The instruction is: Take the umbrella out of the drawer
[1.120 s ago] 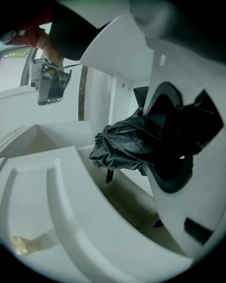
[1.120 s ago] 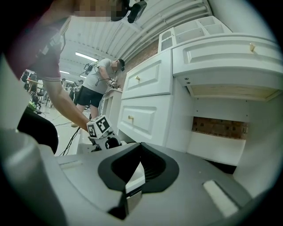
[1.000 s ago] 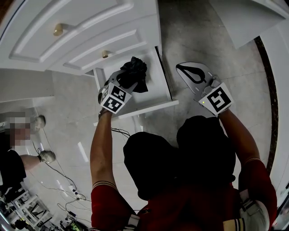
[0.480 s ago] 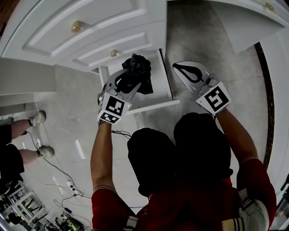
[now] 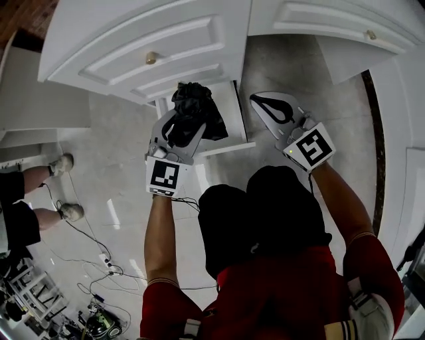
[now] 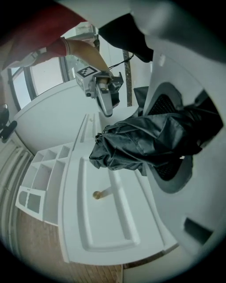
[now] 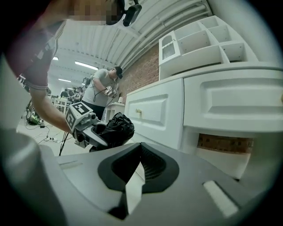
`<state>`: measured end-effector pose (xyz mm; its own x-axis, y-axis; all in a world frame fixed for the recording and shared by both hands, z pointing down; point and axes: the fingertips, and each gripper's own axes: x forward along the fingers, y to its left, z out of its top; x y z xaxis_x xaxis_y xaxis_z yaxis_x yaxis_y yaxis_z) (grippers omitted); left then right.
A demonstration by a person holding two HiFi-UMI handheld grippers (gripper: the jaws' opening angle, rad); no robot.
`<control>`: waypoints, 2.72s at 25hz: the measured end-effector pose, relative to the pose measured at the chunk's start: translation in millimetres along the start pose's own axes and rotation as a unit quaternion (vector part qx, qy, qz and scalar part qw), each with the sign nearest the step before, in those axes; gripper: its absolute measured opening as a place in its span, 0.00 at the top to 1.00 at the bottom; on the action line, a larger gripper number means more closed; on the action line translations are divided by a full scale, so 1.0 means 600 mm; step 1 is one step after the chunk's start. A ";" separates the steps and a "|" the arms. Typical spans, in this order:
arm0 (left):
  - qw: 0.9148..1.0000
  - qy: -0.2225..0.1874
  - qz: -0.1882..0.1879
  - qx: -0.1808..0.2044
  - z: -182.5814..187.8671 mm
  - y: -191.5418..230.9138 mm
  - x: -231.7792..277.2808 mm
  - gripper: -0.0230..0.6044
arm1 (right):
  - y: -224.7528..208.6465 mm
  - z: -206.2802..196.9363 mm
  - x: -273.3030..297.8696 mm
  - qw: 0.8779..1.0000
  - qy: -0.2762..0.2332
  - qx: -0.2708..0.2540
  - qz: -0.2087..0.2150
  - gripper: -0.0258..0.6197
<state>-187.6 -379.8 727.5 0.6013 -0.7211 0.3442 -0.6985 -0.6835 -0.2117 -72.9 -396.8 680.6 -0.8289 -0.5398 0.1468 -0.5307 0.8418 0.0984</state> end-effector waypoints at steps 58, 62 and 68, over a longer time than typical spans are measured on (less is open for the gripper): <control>0.964 -0.179 0.162 -0.115 0.878 -0.044 -0.534 0.57 | 0.104 0.848 -0.327 0.990 -0.122 0.065 -0.005 0.94; 0.963 -0.179 0.164 -0.114 0.883 -0.044 -0.536 0.57 | 0.102 0.849 -0.331 0.991 -0.119 0.061 -0.005 0.94; 0.964 -0.176 0.164 -0.114 0.878 -0.043 -0.535 0.57 | 0.104 0.848 -0.330 0.992 -0.112 0.055 -0.005 0.94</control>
<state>-158.1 -190.1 140.3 0.3999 -0.9153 -0.0478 -0.9165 -0.3986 -0.0353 -31.6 -235.6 156.7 -0.8358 -0.5435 -0.0783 -0.5444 0.8388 -0.0105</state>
